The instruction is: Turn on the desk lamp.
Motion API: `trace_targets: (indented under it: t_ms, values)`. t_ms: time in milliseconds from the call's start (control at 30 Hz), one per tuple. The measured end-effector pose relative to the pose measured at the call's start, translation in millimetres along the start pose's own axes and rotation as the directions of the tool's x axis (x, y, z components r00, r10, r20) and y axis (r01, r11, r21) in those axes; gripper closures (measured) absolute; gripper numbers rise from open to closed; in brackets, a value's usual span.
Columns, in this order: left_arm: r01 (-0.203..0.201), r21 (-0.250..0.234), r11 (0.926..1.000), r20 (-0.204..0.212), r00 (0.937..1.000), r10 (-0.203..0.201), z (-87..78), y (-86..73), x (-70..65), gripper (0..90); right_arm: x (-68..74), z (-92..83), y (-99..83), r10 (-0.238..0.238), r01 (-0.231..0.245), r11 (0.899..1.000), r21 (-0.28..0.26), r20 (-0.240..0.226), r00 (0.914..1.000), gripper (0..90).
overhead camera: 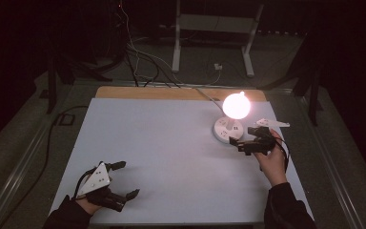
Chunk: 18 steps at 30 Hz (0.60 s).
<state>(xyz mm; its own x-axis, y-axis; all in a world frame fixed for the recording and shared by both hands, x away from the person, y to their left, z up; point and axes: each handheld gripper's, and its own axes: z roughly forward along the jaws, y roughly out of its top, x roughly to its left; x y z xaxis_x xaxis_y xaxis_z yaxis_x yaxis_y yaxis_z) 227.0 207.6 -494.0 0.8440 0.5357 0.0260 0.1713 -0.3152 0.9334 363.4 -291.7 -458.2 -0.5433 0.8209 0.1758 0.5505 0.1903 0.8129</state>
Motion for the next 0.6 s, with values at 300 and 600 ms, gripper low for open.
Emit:
trace_targets:
  t_ms: [300,600]
  values:
    - [0.004,-0.007,1.0000,-0.005,1.0000,-0.004,-2.3,-0.2,1.1,0.3,11.7,-7.5,-9.5,-0.007,0.007,1.000,-0.015,-0.015,0.9999,0.0]
    - [0.003,-0.005,1.0000,-0.006,1.0000,-0.003,-1.7,-0.2,0.8,0.3,22.2,-12.5,-36.5,-0.011,0.011,1.000,0.020,-0.020,0.9997,0.0]
